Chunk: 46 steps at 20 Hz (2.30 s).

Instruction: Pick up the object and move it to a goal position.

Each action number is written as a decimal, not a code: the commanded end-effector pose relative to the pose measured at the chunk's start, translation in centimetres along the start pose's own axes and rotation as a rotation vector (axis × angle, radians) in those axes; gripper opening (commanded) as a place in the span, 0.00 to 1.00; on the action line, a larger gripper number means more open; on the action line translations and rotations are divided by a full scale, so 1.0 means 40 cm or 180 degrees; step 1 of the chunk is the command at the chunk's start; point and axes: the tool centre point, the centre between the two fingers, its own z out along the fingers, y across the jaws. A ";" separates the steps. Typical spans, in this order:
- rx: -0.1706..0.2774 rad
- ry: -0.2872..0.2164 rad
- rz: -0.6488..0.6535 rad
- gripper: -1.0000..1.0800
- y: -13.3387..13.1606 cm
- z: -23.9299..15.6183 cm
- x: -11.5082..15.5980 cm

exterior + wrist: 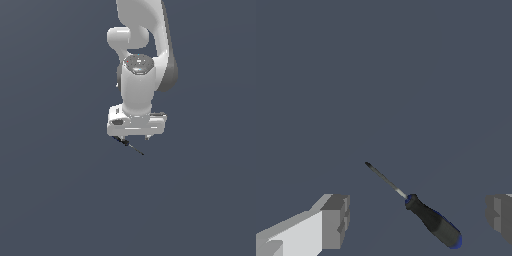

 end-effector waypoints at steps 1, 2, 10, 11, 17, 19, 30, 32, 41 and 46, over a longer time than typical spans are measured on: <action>0.0000 0.0000 0.0000 0.96 0.000 0.000 0.000; 0.0002 0.0000 0.0002 0.96 0.000 0.000 0.000; 0.0096 -0.0016 0.0133 0.96 0.015 -0.003 -0.008; 0.0102 -0.0017 0.0142 0.96 0.015 -0.003 -0.008; 0.0095 -0.0017 0.0106 0.96 0.016 0.000 -0.010; 0.0092 -0.0019 0.0063 0.96 0.018 0.005 -0.012; 0.0051 -0.0039 -0.0477 0.96 0.035 0.065 -0.044; 0.0042 -0.0045 -0.0632 0.96 0.040 0.082 -0.054; 0.0014 -0.0081 -0.1429 0.96 0.057 0.163 -0.107; 0.0012 -0.0100 -0.1880 0.96 0.064 0.206 -0.139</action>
